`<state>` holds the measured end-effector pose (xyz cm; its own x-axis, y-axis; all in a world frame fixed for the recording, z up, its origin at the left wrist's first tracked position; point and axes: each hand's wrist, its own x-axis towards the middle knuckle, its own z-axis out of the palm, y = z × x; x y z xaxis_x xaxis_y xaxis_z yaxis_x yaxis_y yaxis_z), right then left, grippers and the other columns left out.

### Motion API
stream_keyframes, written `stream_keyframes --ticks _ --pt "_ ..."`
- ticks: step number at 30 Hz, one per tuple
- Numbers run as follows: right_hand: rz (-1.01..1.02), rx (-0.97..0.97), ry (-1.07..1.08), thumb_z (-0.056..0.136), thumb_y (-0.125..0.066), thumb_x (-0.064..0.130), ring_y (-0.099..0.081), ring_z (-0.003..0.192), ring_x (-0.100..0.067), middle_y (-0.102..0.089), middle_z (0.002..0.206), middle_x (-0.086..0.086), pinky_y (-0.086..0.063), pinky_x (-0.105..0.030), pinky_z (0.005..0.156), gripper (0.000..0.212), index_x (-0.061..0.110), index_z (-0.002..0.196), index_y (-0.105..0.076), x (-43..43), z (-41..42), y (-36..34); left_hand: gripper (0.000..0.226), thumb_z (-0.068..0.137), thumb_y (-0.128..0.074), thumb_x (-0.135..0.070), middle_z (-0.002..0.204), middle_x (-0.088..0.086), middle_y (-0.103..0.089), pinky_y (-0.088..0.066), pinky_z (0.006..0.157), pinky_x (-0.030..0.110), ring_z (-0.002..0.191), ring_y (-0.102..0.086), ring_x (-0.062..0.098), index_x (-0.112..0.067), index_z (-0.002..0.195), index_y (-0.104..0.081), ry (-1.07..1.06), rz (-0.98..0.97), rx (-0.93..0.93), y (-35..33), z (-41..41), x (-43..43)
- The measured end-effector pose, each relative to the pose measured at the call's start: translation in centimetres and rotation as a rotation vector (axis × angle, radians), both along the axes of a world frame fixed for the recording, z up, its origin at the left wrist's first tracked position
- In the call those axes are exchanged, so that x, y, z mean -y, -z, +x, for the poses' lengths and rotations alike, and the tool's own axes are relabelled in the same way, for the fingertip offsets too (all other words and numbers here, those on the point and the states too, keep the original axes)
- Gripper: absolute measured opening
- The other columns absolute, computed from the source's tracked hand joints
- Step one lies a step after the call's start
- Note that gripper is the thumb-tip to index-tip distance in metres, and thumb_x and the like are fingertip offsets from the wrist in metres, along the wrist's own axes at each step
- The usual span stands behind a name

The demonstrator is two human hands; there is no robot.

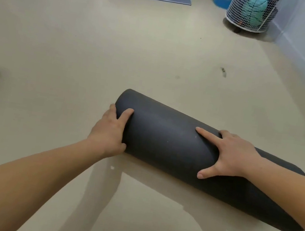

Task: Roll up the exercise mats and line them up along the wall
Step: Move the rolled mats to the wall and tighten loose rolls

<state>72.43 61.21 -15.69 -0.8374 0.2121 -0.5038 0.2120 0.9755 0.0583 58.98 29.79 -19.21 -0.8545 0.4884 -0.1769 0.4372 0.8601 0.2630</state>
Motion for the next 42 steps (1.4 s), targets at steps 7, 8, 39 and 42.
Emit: stream_keyframes --ticks 7,8,39,42 --pt "-0.017 0.031 0.288 0.039 -0.049 0.111 -0.05 0.128 -0.027 -0.04 0.145 -0.003 -0.053 -0.041 0.095 0.135 0.07 0.144 0.025 -8.0 12.8 0.0 0.143 0.066 -0.087 -0.068 0.167 0.021 -0.003 -0.046 0.113 0.048 0.153 -0.024 0.04 -0.049 0.159 0.02 0.3 -0.156 -0.011 -2.0 3.8 -14.8" --pt "-0.009 0.019 0.316 0.041 -0.049 0.111 -0.049 0.128 -0.028 -0.04 0.145 -0.005 -0.053 -0.042 0.096 0.134 0.069 0.144 0.026 -8.8 14.7 0.2 0.144 0.065 -0.088 -0.067 0.166 0.022 -0.005 -0.048 0.11 0.048 0.15 -0.028 0.04 -0.048 0.159 0.019 0.333 -0.169 -0.027 -2.2 4.6 -16.7" --pt "0.113 0.068 1.24 0.04 -0.077 0.089 -0.005 0.158 -0.036 -0.001 0.172 -0.014 -0.018 -0.062 0.124 0.159 0.055 0.148 0.034 -14.0 65.1 0.2 0.137 0.071 -0.079 -0.074 0.159 0.024 -0.015 -0.056 0.09 0.041 0.133 -0.043 0.035 -0.045 0.159 0.022 1.219 -0.146 -0.098 0.4 47.1 -48.2" --pt "0.101 0.11 1.3 0.043 -0.08 0.086 -0.004 0.159 -0.035 0.0 0.172 -0.012 -0.016 -0.061 0.125 0.158 0.053 0.15 0.031 -13.3 69.5 -0.4 0.132 0.076 -0.077 -0.074 0.161 0.023 -0.012 -0.055 0.094 0.041 0.136 -0.043 0.035 -0.044 0.159 0.022 1.29 -0.148 -0.087 0.6 51.9 -48.8"
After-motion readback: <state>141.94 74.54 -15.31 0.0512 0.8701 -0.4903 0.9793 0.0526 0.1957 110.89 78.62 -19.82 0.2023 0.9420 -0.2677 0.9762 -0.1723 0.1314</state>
